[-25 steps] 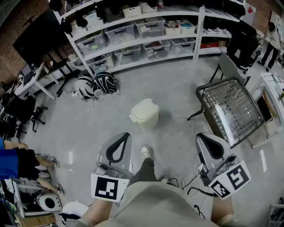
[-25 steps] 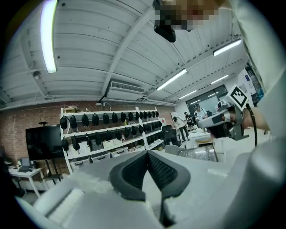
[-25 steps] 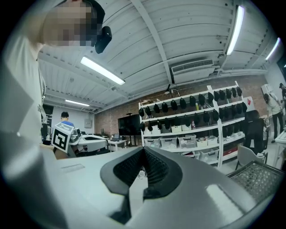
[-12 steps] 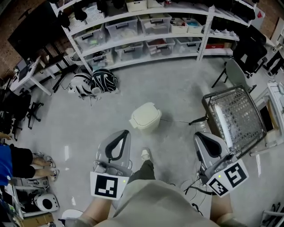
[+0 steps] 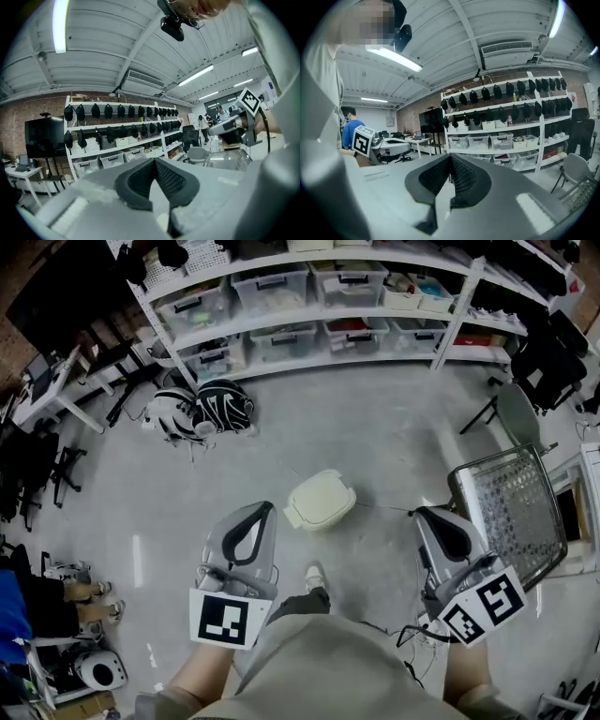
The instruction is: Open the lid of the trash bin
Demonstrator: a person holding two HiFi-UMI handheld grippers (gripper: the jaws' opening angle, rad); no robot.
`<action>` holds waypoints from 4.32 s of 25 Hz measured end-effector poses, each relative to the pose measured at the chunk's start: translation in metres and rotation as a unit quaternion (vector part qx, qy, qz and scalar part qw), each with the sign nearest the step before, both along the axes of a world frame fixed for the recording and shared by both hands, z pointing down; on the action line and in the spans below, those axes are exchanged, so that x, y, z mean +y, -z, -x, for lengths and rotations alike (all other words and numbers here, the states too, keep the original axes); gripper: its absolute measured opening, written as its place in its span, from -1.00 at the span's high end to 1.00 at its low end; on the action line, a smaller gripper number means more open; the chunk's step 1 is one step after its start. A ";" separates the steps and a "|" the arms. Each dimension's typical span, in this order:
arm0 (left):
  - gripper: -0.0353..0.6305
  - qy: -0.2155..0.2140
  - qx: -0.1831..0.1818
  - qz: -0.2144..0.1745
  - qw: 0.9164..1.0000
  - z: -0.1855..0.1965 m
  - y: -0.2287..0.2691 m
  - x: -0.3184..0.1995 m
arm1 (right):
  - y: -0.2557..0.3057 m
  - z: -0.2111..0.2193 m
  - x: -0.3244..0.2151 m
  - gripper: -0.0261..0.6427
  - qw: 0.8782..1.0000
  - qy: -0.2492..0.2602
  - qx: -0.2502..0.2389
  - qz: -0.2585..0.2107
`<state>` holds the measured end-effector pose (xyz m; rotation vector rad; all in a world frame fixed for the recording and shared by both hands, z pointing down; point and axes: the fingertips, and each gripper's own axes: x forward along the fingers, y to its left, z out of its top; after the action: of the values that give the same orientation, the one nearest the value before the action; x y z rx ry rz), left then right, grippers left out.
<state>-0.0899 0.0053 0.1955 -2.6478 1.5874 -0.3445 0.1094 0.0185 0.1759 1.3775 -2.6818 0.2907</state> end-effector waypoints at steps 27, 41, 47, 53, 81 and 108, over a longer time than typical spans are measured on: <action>0.89 0.128 -0.031 0.072 0.989 0.052 -0.051 -0.121 | -0.070 0.018 -0.188 0.91 0.993 0.088 0.009 0.080; 0.89 0.205 -0.069 0.141 0.966 0.061 -0.145 -0.166 | -0.223 0.020 -0.287 0.91 0.962 0.194 0.037 0.190; 0.89 0.218 -0.062 0.193 0.955 0.079 -0.220 -0.173 | -0.331 0.028 -0.306 0.91 0.943 0.200 0.057 0.259; 0.89 0.226 -0.042 0.238 0.943 0.097 -0.299 -0.180 | -0.433 0.030 -0.307 0.91 0.926 0.200 0.079 0.310; 0.89 0.244 -0.007 0.381 0.891 0.125 -0.586 -0.120 | -0.763 0.005 -0.287 0.91 0.863 0.203 0.187 0.422; 0.89 0.273 -0.008 0.385 0.881 0.163 -0.555 -0.075 | -0.723 0.039 -0.276 0.91 0.878 0.174 0.186 0.405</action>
<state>-0.2525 -0.0702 0.7506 -2.5162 2.6082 -1.2488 0.0700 -0.2578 0.8985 0.6035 -2.0248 0.8754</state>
